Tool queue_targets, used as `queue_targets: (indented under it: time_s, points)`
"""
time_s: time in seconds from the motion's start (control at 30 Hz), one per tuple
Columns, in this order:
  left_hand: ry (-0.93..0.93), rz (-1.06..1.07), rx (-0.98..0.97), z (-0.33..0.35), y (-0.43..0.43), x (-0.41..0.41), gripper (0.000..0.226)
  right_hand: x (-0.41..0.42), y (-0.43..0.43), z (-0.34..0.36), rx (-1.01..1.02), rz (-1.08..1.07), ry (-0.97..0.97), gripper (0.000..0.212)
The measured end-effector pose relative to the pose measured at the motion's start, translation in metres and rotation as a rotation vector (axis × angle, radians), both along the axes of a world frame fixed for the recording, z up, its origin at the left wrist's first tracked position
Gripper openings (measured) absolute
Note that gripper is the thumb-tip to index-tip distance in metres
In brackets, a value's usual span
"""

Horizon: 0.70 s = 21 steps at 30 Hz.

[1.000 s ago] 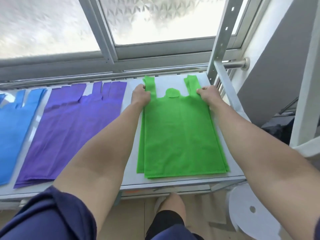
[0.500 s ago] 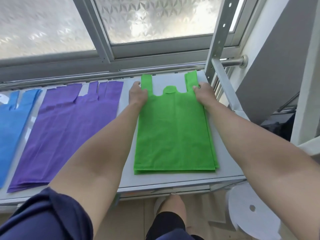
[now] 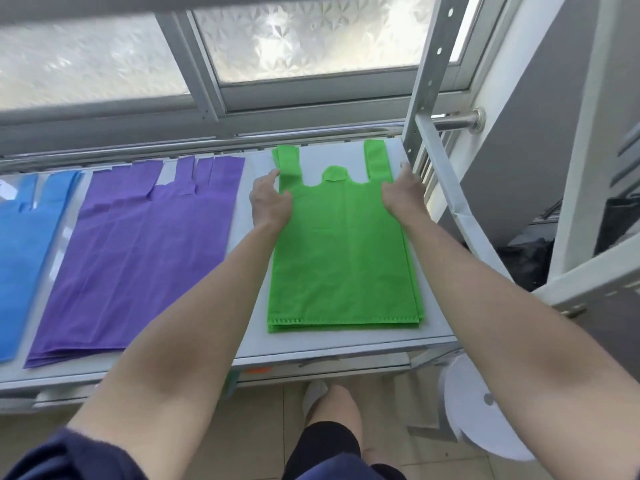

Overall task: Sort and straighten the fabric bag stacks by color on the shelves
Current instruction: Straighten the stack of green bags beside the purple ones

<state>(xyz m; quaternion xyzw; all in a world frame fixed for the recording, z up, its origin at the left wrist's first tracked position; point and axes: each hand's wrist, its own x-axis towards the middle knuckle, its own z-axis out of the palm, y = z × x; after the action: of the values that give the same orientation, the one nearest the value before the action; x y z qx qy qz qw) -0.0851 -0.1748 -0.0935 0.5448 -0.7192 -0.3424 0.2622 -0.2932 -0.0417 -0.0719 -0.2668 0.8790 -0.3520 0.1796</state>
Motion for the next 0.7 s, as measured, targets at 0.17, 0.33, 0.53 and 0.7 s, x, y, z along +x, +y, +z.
queue_targets:
  time_s: [0.17, 0.33, 0.53, 0.7]
  points:
    - [0.025, 0.038, 0.146, 0.002, 0.088, 0.048, 0.063, 0.047, 0.085, 0.002, 0.083, 0.017, -0.141, 0.071]
    - [-0.223, 0.147, 0.189, 0.018, 0.174, 0.083, 0.062, 0.086, 0.158, 0.006, 0.163, 0.058, -0.153, 0.066]
    - [-0.329, 0.152, 0.263, 0.016, 0.193, 0.076, 0.055, 0.107, 0.171, 0.003, 0.311, 0.154, 0.05, 0.077]
    - [-0.162, 0.028, 0.407, 0.019, 0.202, 0.095, 0.03, 0.101, 0.182, 0.011, 0.323, 0.196, -0.004, 0.044]
